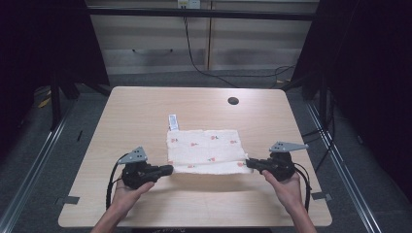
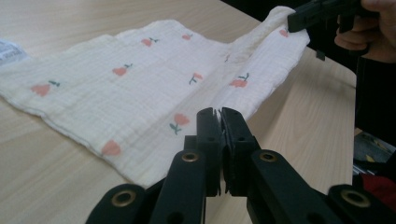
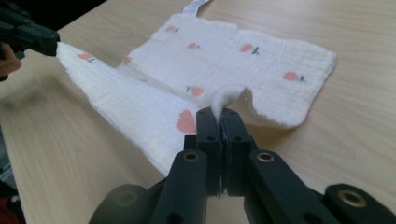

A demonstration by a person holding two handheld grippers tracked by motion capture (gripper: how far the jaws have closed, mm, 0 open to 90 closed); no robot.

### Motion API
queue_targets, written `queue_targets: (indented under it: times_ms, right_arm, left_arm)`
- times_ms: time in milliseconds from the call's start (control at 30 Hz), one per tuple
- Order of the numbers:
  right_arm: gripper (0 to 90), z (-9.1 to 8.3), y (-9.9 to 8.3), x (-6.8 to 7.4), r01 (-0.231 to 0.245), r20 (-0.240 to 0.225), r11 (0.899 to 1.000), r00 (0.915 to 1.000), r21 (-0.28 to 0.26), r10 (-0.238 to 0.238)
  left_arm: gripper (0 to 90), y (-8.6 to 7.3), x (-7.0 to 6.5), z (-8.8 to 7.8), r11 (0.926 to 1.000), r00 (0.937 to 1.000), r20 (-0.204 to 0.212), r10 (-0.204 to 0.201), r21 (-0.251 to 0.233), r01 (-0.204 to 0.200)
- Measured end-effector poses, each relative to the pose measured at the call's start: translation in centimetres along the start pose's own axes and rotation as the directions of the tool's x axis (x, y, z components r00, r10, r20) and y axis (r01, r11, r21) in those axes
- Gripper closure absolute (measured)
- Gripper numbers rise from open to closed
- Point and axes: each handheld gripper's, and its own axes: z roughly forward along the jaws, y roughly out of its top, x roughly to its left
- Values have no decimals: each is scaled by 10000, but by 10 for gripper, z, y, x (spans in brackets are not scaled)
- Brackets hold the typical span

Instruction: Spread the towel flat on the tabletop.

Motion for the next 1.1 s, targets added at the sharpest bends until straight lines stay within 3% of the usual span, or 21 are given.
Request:
queue_targets:
  times_ms: [133, 300, 467, 667, 767, 867, 1000, 1033, 1100]
  right_arm:
    - [877, -4, -6, 2, -22, -51, 9997, 10000, 248, 23]
    - [876, -2, -22, 4, -133, 18, 9973, 9999, 722, 132]
    - [868, 1, -38, 4, -329, -1, 9940, 9995, 1046, 331]
    - [831, -1, -59, 12, -524, -173, 9902, 9983, 1293, 551]
    - [828, -2, -64, 16, -747, -318, 9873, 9963, 1401, 799]
    - [818, -3, -66, 21, -697, -283, 9880, 9968, 1377, 742]
    - [786, -5, -68, 26, -510, -113, 9871, 9985, 1520, 533]
    - [721, -9, -67, 24, -768, 142, 9871, 9970, 1404, 756]
    - [710, -10, -66, 22, -876, 195, 9866, 9961, 1376, 857]
  left_arm:
    - [869, -7, -4, 2, 9997, 10000, 70, 49, 257, -51]
    - [869, -22, -8, 17, 9936, 9998, 144, 149, 1116, -164]
    - [869, -23, -10, 18, 9923, 9996, 195, 208, 1221, -230]
    - [868, -31, -17, 16, 9850, 9988, 41, 483, 1656, -483]
    - [868, -33, -17, 13, 9860, 9990, -92, 435, 1616, -415]
    - [868, -35, -20, 12, 9829, 9984, -191, 523, 1775, -481]
    - [863, -36, -22, 6, 9837, 9983, -160, 560, 1718, -525]
    - [858, -37, -23, 2, 9857, 9973, -291, 680, 1566, -627]
    - [852, -36, -22, 0, 9863, 9980, -259, 583, 1560, -535]
